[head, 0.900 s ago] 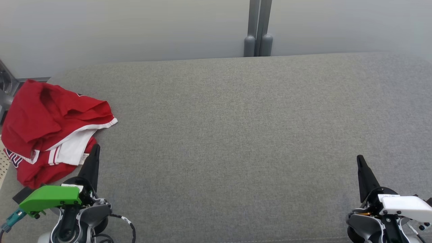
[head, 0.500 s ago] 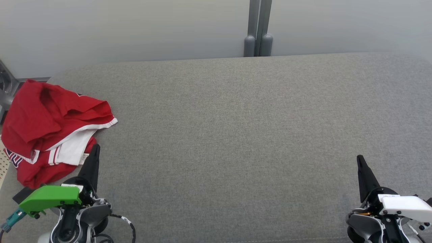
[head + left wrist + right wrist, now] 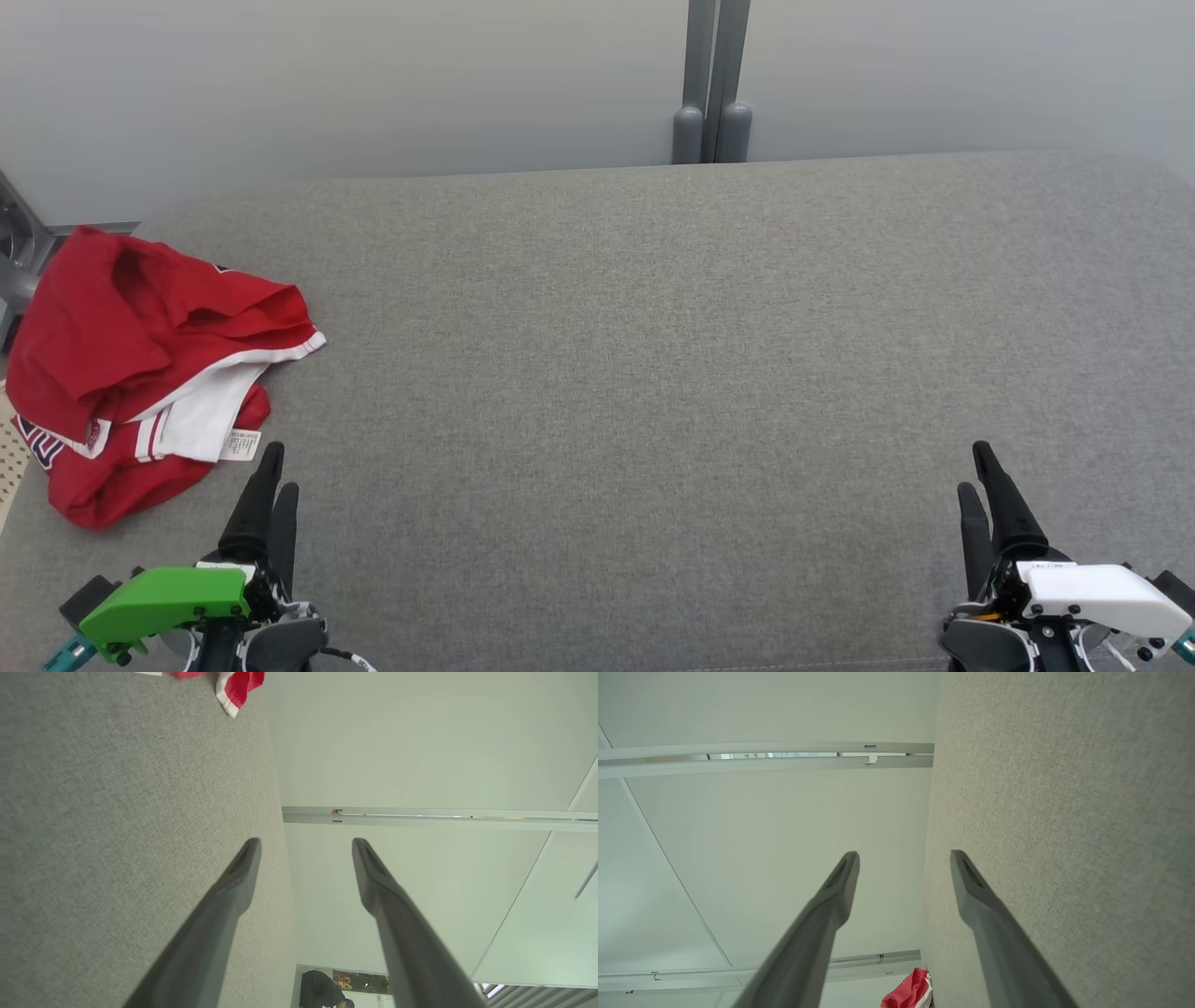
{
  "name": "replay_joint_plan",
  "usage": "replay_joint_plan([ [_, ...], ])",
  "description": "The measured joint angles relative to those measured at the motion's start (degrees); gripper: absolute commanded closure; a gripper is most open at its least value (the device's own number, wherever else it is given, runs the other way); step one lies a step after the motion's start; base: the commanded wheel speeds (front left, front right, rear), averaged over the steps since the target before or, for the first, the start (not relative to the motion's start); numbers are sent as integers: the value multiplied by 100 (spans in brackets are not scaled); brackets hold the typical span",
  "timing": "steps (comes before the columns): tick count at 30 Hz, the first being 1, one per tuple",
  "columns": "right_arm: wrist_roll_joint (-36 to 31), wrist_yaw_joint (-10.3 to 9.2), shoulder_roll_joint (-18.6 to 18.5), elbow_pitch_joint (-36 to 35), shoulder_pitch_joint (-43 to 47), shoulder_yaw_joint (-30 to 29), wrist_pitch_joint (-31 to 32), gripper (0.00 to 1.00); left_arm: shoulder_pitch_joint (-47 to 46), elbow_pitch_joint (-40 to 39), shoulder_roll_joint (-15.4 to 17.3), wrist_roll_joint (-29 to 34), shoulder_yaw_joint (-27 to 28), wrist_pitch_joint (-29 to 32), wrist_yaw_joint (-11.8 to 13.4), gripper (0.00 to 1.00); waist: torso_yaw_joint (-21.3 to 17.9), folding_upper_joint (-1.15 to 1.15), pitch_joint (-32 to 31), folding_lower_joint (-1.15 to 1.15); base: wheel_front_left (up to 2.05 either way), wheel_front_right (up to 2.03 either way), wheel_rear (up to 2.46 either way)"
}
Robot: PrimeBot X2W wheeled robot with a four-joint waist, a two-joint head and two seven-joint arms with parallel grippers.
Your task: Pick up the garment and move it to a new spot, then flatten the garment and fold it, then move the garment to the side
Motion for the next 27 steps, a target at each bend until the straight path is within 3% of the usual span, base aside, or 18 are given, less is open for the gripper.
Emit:
replay_joint_plan([
  [12, -724, 0, -5, 179, -10, 175, -202, 0, 191, -102, 3, 587, -66, -463, 45, 0, -11, 0, -102, 0, 0, 0, 0],
  [27, -2002, 0, -14, 531, -82, 278, -426, 0, 324, -201, 5, 1827, -358, -914, 279, 0, 4, 0, -224, 0, 0, 0, 0],
])
